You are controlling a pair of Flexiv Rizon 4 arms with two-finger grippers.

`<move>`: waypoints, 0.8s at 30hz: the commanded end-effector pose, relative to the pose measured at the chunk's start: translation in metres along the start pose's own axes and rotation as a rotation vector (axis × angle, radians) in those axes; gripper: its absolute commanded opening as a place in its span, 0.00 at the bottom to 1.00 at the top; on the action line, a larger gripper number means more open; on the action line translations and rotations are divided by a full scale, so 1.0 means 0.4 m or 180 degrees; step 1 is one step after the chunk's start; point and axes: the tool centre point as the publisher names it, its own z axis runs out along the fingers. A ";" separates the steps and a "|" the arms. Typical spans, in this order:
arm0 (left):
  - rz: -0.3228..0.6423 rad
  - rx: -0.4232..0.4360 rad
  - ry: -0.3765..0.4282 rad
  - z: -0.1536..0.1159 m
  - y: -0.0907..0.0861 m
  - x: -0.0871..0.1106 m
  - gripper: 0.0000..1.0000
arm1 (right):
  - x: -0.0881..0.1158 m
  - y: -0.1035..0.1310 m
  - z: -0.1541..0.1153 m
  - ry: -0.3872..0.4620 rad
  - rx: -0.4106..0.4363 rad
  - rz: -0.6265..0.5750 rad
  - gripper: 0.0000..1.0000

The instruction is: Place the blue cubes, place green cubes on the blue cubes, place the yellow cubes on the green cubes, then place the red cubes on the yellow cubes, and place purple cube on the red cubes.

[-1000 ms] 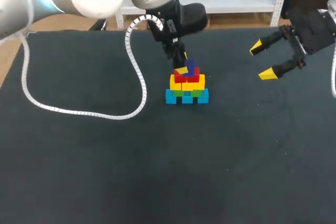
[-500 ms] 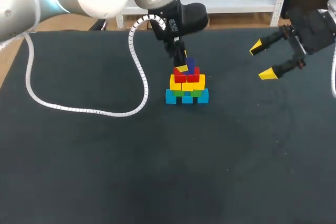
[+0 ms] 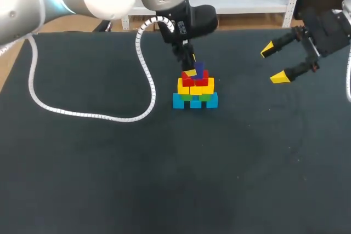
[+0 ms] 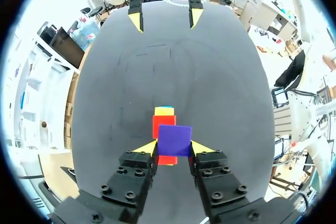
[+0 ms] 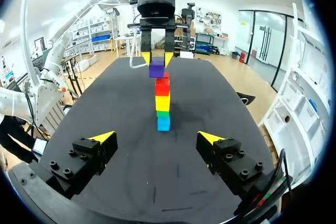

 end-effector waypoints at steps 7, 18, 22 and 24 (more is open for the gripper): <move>0.0009 0.0023 0.0024 0.000 0.017 -0.003 0.00 | 0.001 -0.001 0.001 -0.0005 -0.0002 -0.0003 1.00; 0.0017 0.0012 0.0031 0.000 0.021 -0.001 0.00 | 0.001 -0.001 0.001 -0.0005 -0.0002 -0.0003 1.00; 0.0024 0.0030 0.0048 0.000 0.020 -0.001 0.00 | 0.001 -0.001 0.001 -0.0005 -0.0002 -0.0003 1.00; 0.0021 0.0033 0.0050 0.001 0.020 0.000 0.00 | 0.001 -0.001 0.001 -0.0005 -0.0002 -0.0003 1.00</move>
